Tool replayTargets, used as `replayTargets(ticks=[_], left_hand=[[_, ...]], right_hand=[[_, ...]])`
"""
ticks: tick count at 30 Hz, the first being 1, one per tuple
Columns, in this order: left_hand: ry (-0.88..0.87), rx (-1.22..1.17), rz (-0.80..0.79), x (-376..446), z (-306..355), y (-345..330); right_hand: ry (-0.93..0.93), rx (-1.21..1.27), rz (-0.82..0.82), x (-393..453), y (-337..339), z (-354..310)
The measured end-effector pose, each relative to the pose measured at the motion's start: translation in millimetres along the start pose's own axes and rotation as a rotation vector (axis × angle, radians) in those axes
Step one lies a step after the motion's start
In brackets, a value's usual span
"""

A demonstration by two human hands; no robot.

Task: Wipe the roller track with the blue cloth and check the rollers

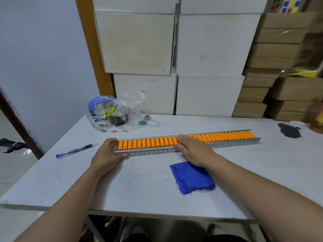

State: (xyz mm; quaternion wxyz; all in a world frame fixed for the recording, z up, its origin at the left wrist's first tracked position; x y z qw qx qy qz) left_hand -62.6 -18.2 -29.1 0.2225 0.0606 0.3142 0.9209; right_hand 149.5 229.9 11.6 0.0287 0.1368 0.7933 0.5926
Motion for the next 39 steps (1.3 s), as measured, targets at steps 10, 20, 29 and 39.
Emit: replayTargets(ticks=[10, 20, 29, 39], left_hand=[[0.004, -0.008, 0.006, -2.6, 2.4, -1.8], [0.012, 0.008, 0.007, -7.1, 5.9, 0.2], [0.013, 0.026, 0.008, -7.2, 6.3, 0.8], [0.017, 0.058, 0.100, -32.2, 20.7, -0.5]], right_hand=[[-0.189, -0.091, 0.077, -38.0, 25.0, 74.2], [-0.399, -0.157, 0.149, -66.4, 44.8, 160.5], [-0.521, -0.220, 0.173, -76.2, 47.0, 193.1], [-0.377, -0.084, 0.200, -74.9, 35.6, 147.8]])
Point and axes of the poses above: each hand's wrist, its own x-axis towards the middle knuckle, its own y-axis out of the back of the hand, z = x × y, the point moved 1 cm from there along x, towards the middle knuckle, and after that the axes turned 6 degrees about y, right-handed, at the moved point
